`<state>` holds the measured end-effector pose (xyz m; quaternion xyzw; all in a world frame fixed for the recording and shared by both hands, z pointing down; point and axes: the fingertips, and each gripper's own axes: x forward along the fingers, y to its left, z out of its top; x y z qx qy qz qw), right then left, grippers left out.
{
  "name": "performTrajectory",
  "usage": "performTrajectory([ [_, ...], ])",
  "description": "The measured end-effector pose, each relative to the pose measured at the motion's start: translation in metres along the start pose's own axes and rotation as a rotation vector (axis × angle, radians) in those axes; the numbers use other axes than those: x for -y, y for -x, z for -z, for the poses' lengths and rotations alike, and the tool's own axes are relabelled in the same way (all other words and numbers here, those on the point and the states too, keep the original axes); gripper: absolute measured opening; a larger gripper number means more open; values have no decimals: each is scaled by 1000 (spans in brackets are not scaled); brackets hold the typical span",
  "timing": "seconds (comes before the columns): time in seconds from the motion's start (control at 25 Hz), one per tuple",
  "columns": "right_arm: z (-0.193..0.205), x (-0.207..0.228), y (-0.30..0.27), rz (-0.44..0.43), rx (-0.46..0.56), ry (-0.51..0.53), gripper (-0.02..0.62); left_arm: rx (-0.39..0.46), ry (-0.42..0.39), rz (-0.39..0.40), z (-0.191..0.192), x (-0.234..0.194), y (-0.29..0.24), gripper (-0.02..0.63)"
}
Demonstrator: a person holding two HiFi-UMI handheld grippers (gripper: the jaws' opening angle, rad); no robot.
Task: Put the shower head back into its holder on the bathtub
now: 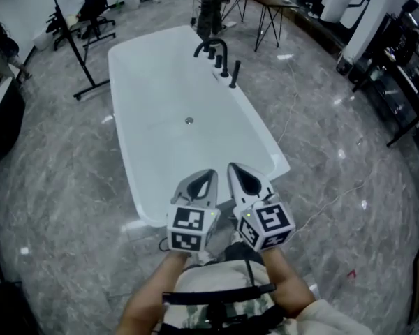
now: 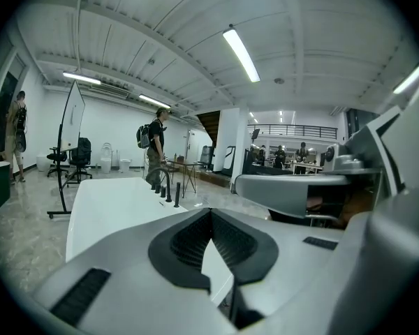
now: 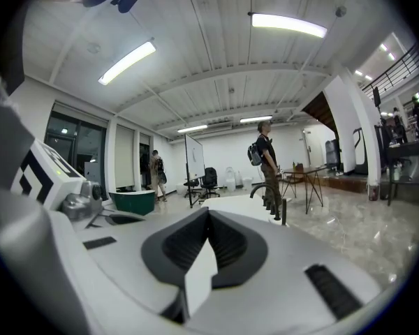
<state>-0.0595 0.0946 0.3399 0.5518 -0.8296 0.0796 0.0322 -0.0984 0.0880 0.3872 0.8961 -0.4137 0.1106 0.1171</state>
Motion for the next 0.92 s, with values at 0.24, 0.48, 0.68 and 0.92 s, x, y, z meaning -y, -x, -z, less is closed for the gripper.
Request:
performTrajectory([
  [0.24, 2, 5, 23, 34, -16, 14, 8, -1, 9, 35, 1, 21, 3, 8],
  [0.48, 7, 11, 43, 55, -11, 17, 8, 7, -14, 71, 0, 47, 0, 8],
  [0.68, 11, 29, 54, 65, -7, 12, 8, 15, -38, 78, -2, 65, -10, 8],
  [0.92, 6, 32, 57, 58, -3, 10, 8, 15, -41, 74, -10, 70, -11, 8],
])
